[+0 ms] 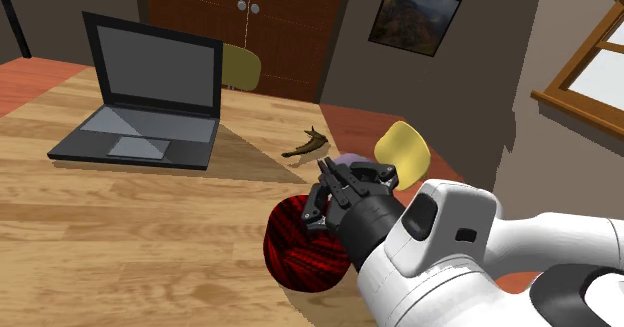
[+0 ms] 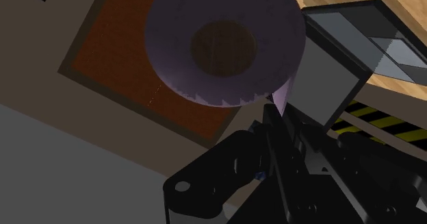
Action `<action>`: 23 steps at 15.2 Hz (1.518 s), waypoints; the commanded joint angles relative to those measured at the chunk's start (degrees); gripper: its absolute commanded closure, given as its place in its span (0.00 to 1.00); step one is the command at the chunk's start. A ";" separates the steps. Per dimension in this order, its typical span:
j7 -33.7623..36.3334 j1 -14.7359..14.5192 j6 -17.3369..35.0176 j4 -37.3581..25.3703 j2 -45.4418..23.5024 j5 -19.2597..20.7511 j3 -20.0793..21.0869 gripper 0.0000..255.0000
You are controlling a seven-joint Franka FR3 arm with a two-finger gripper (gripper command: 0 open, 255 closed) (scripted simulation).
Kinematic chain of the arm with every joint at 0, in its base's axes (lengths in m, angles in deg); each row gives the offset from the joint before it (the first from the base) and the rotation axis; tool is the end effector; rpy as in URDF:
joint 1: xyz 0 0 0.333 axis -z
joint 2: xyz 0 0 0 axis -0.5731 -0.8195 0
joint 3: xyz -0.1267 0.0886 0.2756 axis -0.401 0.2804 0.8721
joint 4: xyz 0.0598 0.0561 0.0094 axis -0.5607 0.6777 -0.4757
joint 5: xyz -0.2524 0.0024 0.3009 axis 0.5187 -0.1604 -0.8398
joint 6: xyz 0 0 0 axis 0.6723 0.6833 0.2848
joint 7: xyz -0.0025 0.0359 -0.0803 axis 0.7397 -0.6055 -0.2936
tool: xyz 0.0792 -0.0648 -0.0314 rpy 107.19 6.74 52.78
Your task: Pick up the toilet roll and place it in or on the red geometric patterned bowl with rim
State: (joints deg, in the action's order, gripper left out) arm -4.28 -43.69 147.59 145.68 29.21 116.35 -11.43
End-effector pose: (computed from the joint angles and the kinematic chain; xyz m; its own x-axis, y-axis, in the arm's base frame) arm 0.0834 0.3951 0.5038 0.4033 0.4058 0.8201 -0.3070 -0.7843 0.5391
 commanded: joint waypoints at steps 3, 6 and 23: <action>1.79 -0.44 0.53 1.74 0.16 -0.88 1.58 1.00; 3.37 -0.28 1.20 2.88 0.05 -1.54 3.16 1.00; 9.18 1.14 3.72 6.22 -0.74 -3.97 9.51 1.00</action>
State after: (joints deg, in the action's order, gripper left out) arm 4.88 -42.58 151.49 151.69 28.57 112.61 -1.97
